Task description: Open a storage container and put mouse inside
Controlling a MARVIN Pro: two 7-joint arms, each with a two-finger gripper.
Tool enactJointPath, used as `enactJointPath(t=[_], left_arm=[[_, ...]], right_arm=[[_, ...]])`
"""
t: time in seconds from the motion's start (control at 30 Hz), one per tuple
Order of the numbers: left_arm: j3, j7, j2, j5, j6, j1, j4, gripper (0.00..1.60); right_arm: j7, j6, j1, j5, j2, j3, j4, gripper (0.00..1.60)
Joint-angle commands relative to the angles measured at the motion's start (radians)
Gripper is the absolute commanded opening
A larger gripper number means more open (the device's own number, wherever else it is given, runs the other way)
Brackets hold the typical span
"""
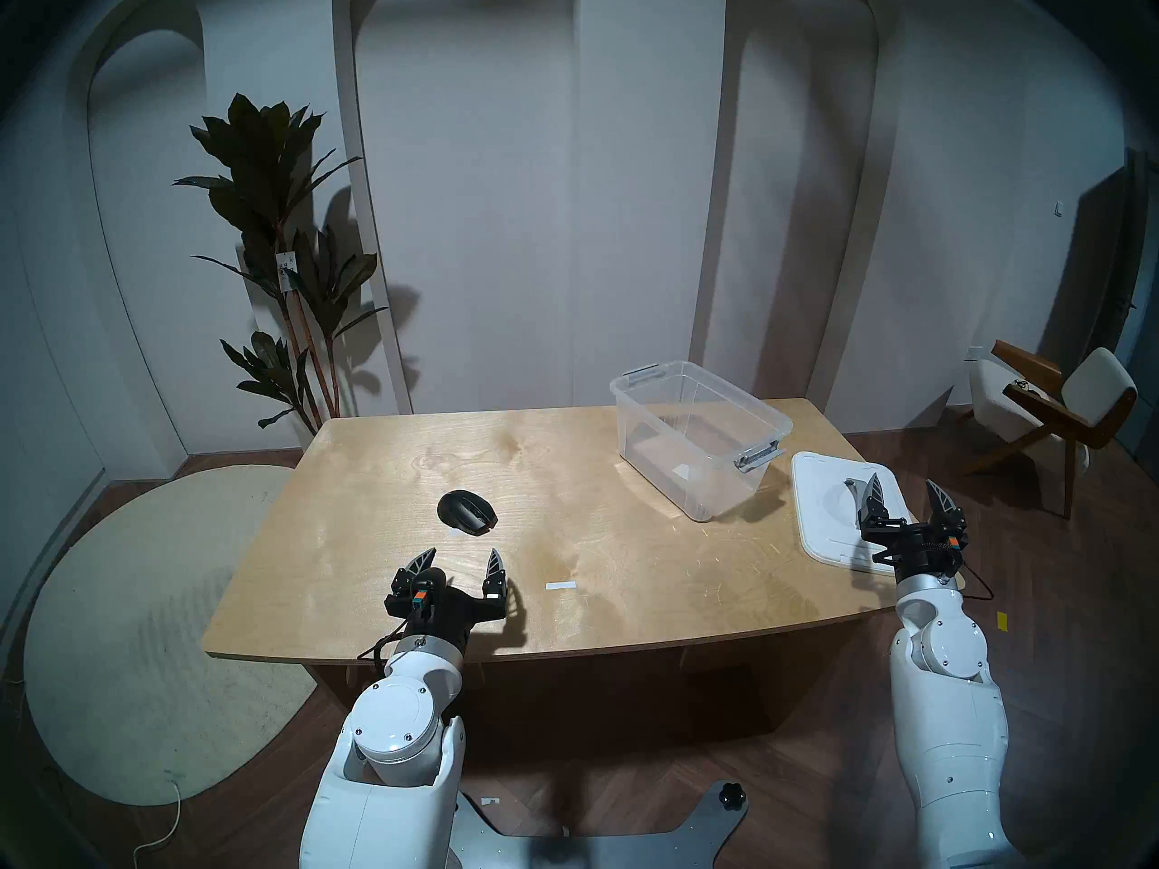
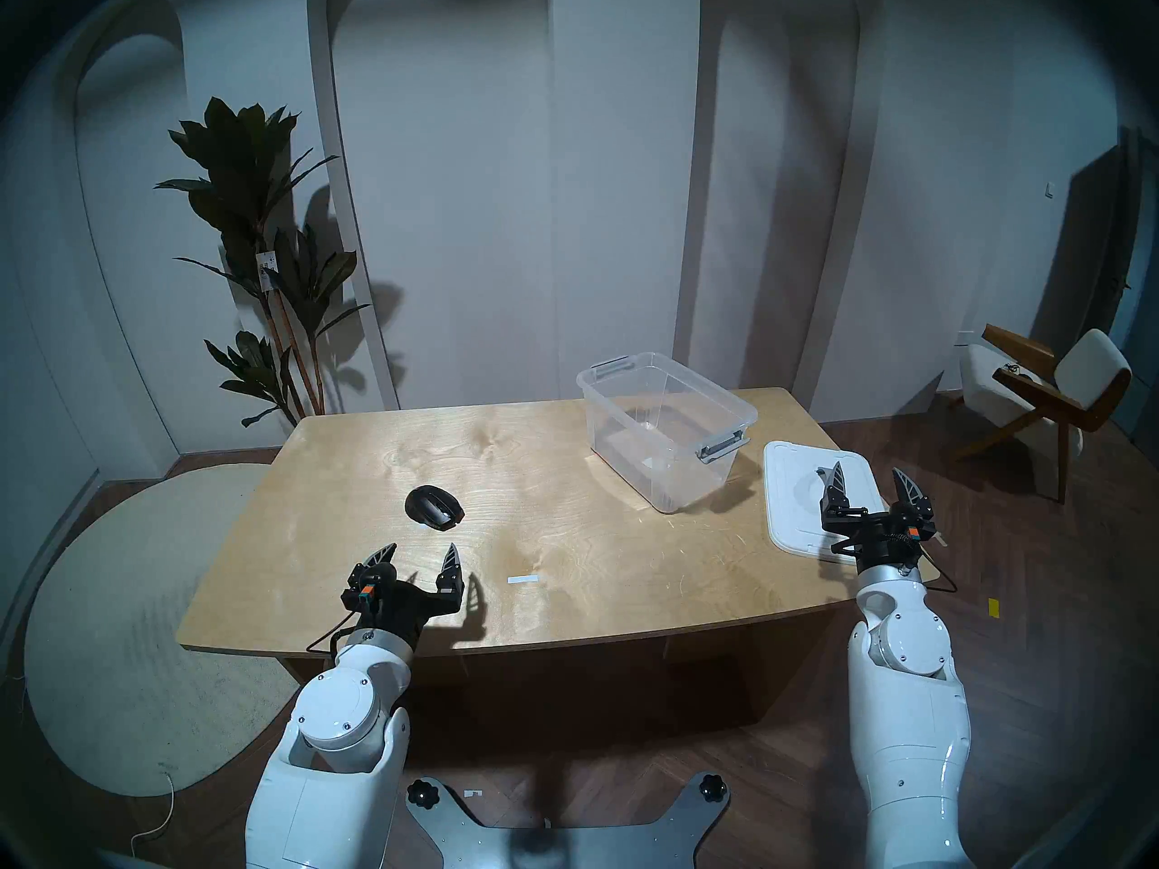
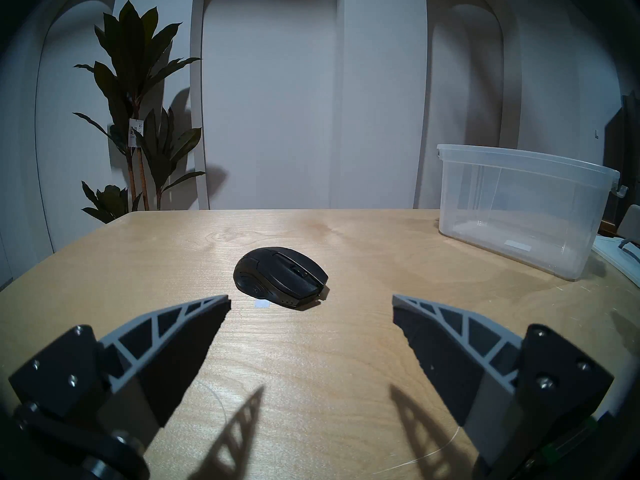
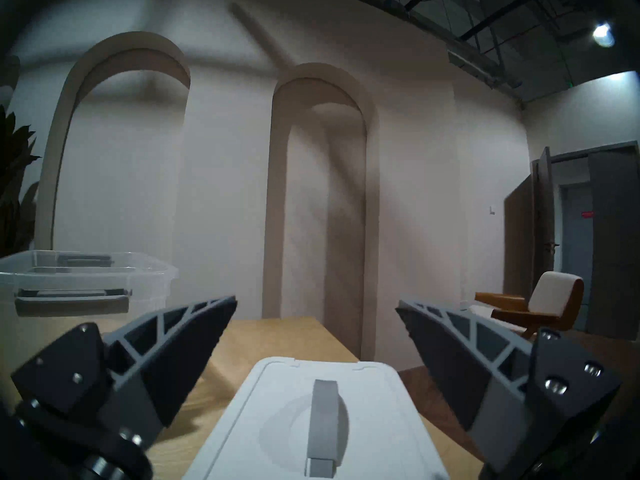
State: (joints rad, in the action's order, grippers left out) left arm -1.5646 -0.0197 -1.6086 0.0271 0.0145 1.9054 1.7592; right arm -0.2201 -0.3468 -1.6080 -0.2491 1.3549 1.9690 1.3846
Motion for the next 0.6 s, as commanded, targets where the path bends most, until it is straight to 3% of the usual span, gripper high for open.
enactJointPath(t=[0.0, 0.03, 0.13, 0.57], left_arm=[[0.002, 0.001, 0.002, -0.002, 0.004, -0.004, 0.023, 1.6], [0.002, 0.001, 0.002, -0.001, 0.004, -0.004, 0.023, 1.6], [0.006, 0.008, 0.003, -0.009, -0.006, -0.005, 0.024, 1.6], [0.143, 0.211, 0.045, -0.08, -0.088, -0.119, -0.036, 1.6]], right_arm=[[-0.087, 0.047, 0.008, -0.071, -0.066, 0.03, 0.027, 1.6], [-0.067, 0.084, -0.001, -0.054, -0.065, 0.032, 0.048, 1.6], [-0.08, 0.099, -0.001, -0.062, -0.067, 0.036, 0.05, 1.6], [-0.095, 0.125, 0.002, -0.063, -0.064, 0.046, 0.054, 1.6]])
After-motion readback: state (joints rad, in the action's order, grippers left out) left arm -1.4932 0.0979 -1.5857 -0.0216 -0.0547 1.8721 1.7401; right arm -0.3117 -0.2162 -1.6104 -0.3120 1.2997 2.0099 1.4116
